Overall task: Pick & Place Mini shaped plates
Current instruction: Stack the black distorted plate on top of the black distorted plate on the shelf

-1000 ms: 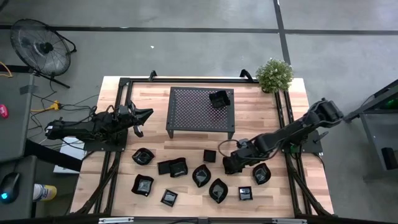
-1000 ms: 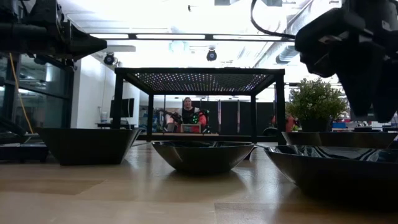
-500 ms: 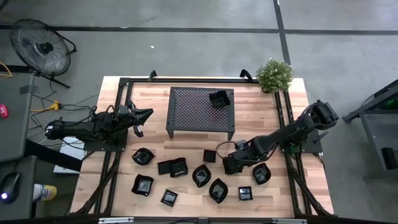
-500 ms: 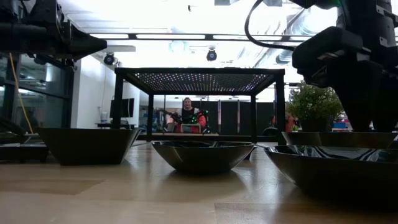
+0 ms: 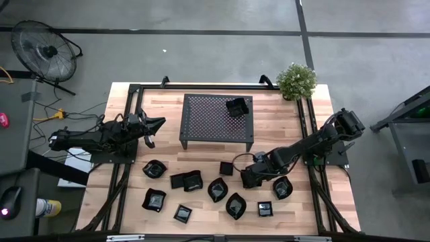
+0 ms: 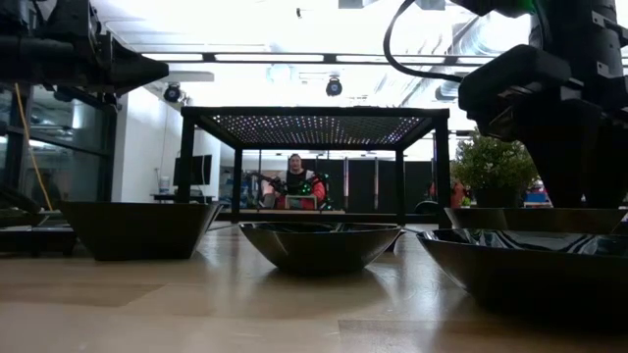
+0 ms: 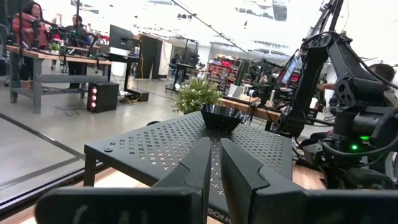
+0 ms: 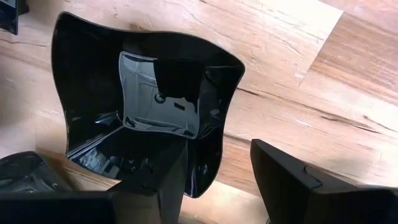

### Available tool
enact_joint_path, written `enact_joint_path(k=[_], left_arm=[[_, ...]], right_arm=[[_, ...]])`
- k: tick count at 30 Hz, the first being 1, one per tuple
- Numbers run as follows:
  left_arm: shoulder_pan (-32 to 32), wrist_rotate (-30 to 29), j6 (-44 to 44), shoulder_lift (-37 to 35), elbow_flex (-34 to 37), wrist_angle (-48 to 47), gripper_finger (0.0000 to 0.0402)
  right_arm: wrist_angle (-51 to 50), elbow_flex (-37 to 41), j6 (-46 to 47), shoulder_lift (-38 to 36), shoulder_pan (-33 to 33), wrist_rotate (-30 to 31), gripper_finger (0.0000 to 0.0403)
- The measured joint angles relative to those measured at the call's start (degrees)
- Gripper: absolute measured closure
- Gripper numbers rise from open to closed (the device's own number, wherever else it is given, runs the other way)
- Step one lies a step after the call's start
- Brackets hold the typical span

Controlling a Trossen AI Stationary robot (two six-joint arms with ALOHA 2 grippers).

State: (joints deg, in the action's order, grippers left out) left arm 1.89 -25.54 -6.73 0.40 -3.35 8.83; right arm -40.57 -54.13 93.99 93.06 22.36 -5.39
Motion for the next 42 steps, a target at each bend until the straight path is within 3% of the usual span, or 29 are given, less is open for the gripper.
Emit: enact_joint_path(k=[30,42], left_arm=[[0.0,-0.02,0.0,0.0,-0.01,0.01,0.0369],[0.0,-0.02,0.0,0.0,0.0,0.01,0.0369]], right_arm=[[2.7,1.86,0.46,0.48,-1.08,-0.5,0.0232],[2.35,1.84,-2.78,0.72,-2.68,-1.03,0.0281]])
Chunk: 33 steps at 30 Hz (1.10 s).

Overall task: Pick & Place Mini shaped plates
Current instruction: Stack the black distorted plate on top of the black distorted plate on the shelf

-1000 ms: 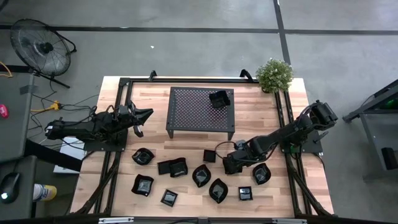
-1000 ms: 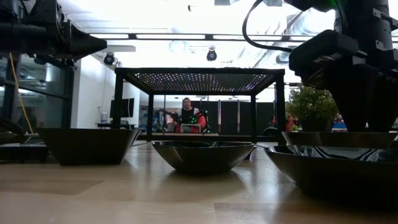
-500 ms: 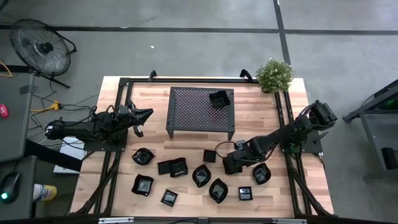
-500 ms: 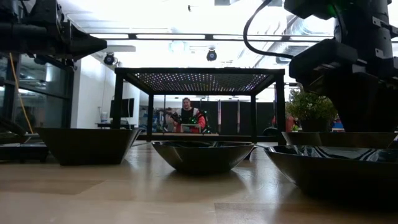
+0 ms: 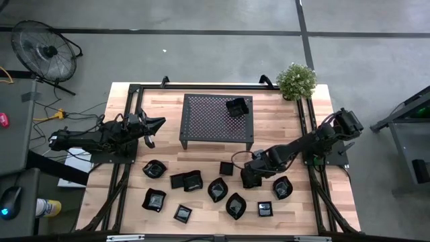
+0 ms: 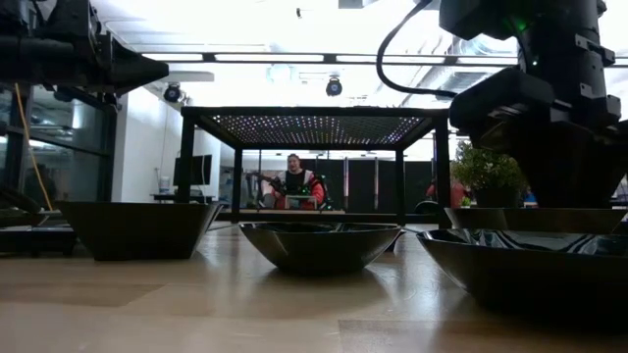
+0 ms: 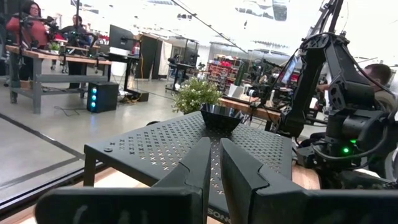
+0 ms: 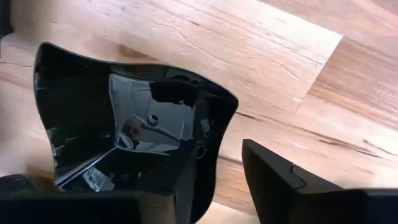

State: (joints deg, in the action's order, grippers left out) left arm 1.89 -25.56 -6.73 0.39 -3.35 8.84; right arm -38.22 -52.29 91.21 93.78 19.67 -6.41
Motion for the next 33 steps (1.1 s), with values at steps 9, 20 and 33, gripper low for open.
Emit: enact_joint_path(k=[9,20,33], left_arm=[[0.0,0.0,0.01,-0.01,0.01,0.0,0.0369],[0.0,0.02,0.01,0.01,0.0,0.0,0.0369],[0.0,0.0,0.01,0.0,0.01,0.0,0.0369]], right_arm=[[0.02,0.0,-0.21,0.0,-0.3,0.09,0.0321],[-0.02,0.0,-0.32,0.0,-0.56,0.01,0.0357],[0.05,-0.04,-1.33,0.0,-0.58,-0.5,0.04]])
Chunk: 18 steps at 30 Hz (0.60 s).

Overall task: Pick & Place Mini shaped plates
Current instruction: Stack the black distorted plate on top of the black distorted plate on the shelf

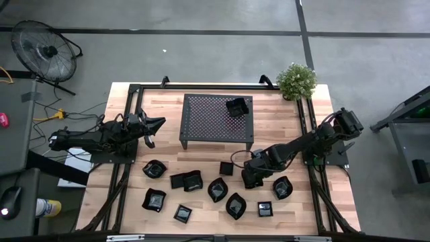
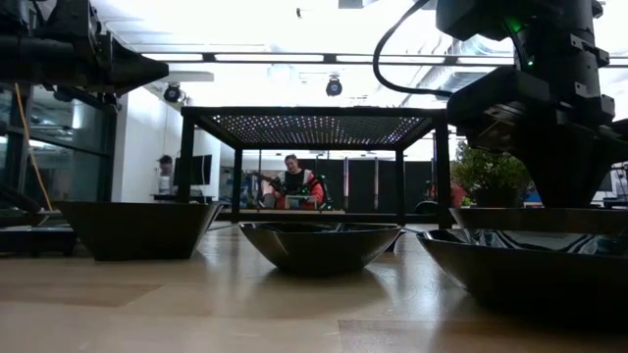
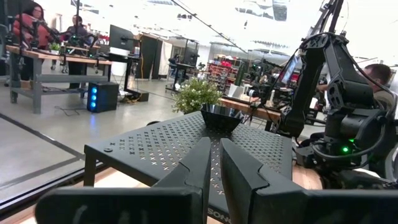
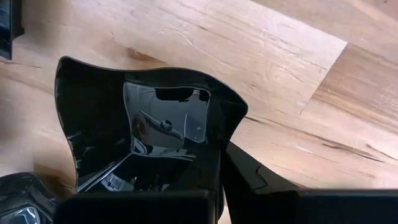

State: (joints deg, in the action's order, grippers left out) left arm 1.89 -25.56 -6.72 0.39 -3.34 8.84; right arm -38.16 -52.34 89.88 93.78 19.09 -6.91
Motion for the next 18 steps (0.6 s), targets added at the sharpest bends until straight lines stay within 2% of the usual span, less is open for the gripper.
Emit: enact_joint_path(k=[7,18], left_arm=[[0.0,0.0,-0.01,0.01,0.0,-0.01,0.0369],[0.0,0.01,0.0,0.0,-0.01,0.0,0.0369]], right_arm=[[-0.06,0.0,0.01,-0.65,0.0,-1.47,0.0401],[-0.51,0.02,0.16,-6.73,0.0,-1.22,0.0402]])
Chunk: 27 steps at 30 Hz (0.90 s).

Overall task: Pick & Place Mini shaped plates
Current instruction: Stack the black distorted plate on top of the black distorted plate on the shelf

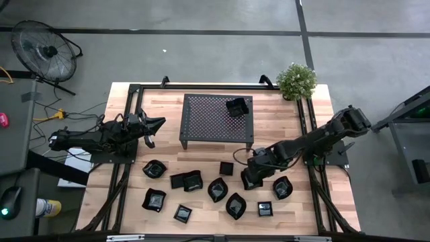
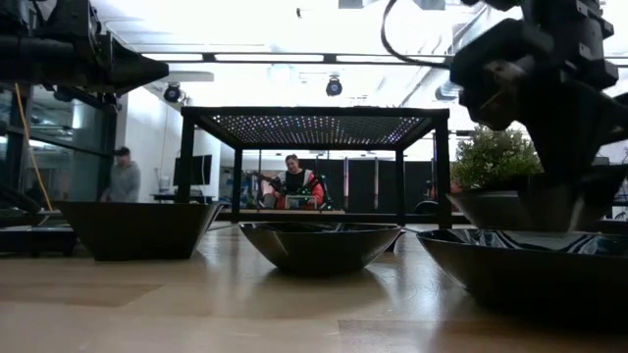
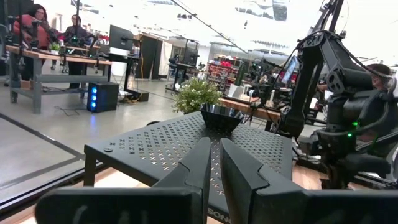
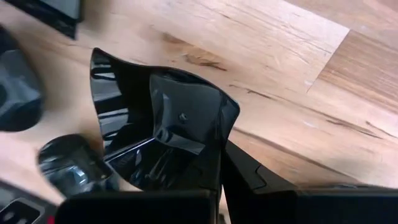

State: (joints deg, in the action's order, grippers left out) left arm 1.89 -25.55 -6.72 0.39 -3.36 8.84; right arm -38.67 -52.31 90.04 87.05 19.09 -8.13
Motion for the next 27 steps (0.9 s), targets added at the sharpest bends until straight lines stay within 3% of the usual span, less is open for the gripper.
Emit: enact_joint_path(k=[16,27], left_arm=[[0.0,-0.01,-0.01,-0.01,0.02,0.0,0.0369],[0.0,0.01,-0.01,0.0,0.01,0.0,0.0369]], right_arm=[[-0.2,-1.09,-5.46,-10.83,-4.24,2.02,0.0403],[-15.69,-17.5,-17.72,-11.92,-11.79,5.24,0.0403]])
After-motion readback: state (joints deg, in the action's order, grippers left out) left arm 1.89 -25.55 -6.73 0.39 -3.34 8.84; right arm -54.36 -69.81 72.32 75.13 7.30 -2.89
